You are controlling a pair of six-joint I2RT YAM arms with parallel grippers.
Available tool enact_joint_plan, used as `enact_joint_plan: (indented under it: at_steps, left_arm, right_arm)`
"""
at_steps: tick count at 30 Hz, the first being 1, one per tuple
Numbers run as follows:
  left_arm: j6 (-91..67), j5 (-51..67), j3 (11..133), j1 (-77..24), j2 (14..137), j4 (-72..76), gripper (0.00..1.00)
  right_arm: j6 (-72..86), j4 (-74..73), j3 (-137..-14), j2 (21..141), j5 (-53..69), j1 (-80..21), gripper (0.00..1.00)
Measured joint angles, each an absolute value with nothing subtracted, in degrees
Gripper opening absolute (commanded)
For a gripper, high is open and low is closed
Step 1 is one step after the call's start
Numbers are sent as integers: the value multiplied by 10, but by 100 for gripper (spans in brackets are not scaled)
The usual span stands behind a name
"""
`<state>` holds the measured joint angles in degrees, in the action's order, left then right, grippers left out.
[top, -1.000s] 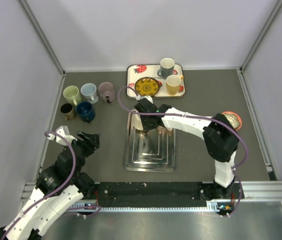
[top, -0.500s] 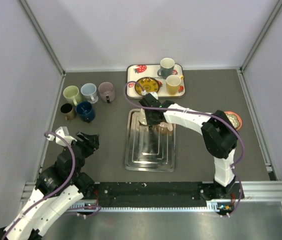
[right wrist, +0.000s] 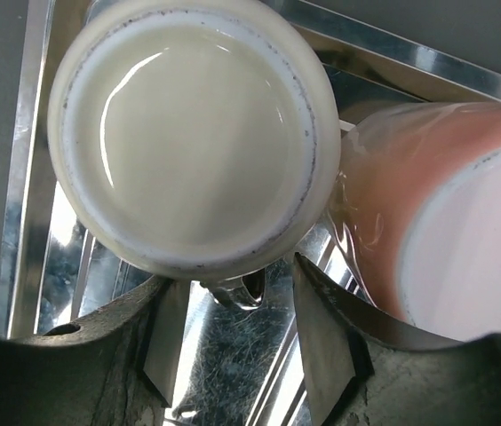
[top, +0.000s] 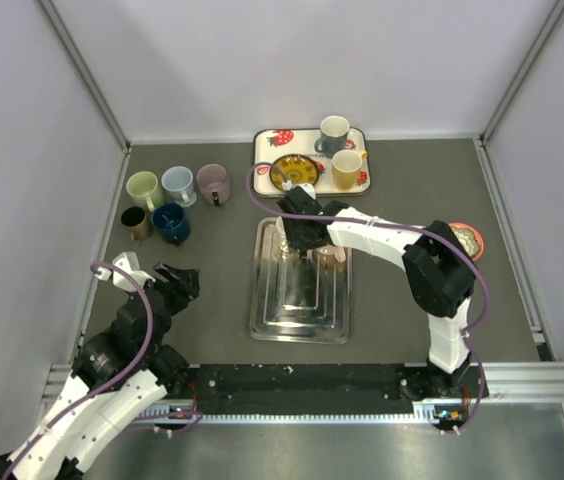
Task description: Turn the mug right side up
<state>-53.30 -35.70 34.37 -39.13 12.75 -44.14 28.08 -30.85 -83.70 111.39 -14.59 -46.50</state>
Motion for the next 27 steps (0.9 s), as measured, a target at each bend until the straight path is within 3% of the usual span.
enact_joint_plan:
  at_steps: [6, 12, 15, 21, 24, 27]
  left_arm:
    - [-508, -362, 344, -391, 145, -428, 72]
    - [-427, -374, 390, -388, 259, -391, 84]
    - [-393, -369, 440, -357, 344, -373, 99]
    - [-341, -200, 476, -118, 490, -328, 99]
    - [-321, -120, 484, -53, 567, -319, 99]
    - [-302, -65, 492, -35, 627, -310, 86]
  right_arm:
    - [280, -312, -837, 1062, -147, -481, 59]
    - [270, -319, -834, 893, -114, -503, 61]
    - [259, -303, -802, 784, -101, -503, 61]
    - [244, -271, -662, 599, -101, -504, 61]
    - [238, -259, -588, 563, -99, -504, 62]
    - [234, -264, -549, 557, -88, -505, 61]
